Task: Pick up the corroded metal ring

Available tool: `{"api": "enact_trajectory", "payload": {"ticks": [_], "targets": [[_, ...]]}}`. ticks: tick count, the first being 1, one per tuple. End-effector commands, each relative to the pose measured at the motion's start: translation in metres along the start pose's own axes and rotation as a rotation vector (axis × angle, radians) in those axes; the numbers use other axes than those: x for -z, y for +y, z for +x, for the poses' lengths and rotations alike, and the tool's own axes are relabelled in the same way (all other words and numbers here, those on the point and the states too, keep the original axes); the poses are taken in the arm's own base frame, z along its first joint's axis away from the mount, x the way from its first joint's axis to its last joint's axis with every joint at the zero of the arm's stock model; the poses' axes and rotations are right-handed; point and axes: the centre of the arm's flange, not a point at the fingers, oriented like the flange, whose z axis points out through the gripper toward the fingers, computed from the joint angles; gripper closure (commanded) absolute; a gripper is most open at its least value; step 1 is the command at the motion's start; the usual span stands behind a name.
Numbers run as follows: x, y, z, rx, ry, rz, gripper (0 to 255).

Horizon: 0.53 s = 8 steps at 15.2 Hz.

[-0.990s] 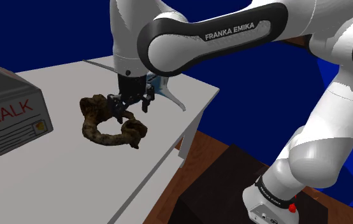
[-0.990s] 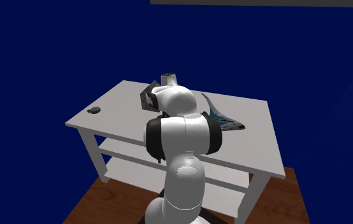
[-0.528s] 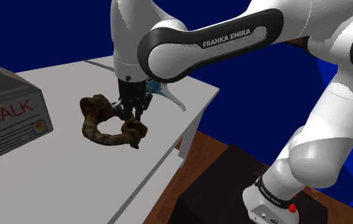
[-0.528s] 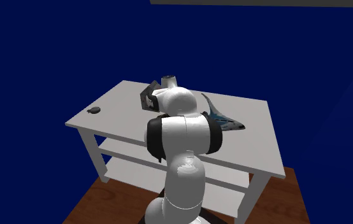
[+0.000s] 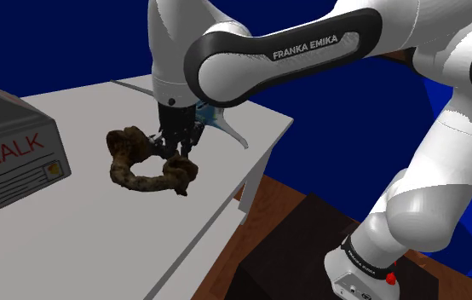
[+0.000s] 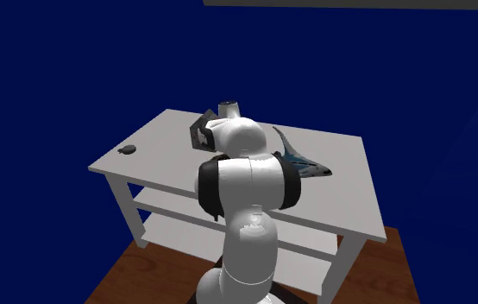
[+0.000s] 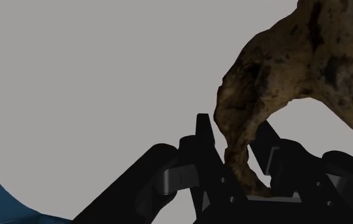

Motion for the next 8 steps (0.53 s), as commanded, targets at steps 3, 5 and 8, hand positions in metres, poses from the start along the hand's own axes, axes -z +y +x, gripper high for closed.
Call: {"api": "enact_trajectory", "payload": {"ticks": [3,5,8], "targets": [[0.021,0.001,0.001,0.000,0.001,0.000,255],[0.031,0.002,0.002,0.000,0.001,0.000,255],[0.047,0.004,0.002,0.000,0.001,0.000,255]]}}
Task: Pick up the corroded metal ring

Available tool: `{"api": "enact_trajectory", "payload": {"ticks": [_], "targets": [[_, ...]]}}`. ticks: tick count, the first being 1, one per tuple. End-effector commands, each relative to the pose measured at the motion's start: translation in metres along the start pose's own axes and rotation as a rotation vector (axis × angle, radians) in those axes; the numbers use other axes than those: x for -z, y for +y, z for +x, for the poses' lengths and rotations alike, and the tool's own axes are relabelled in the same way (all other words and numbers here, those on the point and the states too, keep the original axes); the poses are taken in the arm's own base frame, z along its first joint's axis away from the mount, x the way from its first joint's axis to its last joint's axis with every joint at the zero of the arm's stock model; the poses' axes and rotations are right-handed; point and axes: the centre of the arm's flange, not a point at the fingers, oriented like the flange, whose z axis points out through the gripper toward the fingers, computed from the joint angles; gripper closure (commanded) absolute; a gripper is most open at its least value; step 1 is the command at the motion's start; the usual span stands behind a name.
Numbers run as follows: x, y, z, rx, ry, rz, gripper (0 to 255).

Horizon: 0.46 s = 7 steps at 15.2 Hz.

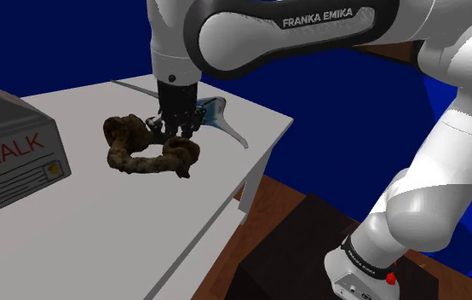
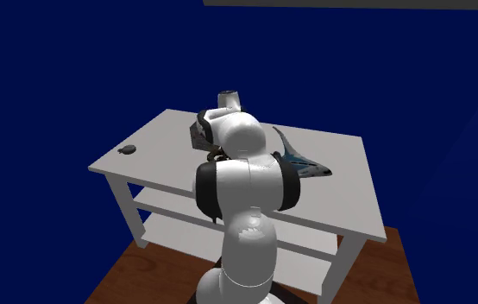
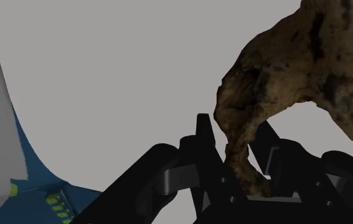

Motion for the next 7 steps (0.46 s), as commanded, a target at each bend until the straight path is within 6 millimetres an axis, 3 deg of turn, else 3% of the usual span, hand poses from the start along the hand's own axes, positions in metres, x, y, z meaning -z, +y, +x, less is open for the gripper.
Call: {"api": "enact_trajectory", "payload": {"ticks": [1,5,7], "targets": [[0.011,0.001,0.000,0.000,0.001,0.000,255],[0.032,0.002,0.000,0.000,0.001,0.000,255],[0.033,0.003,0.000,0.000,0.001,0.000,255]]}}
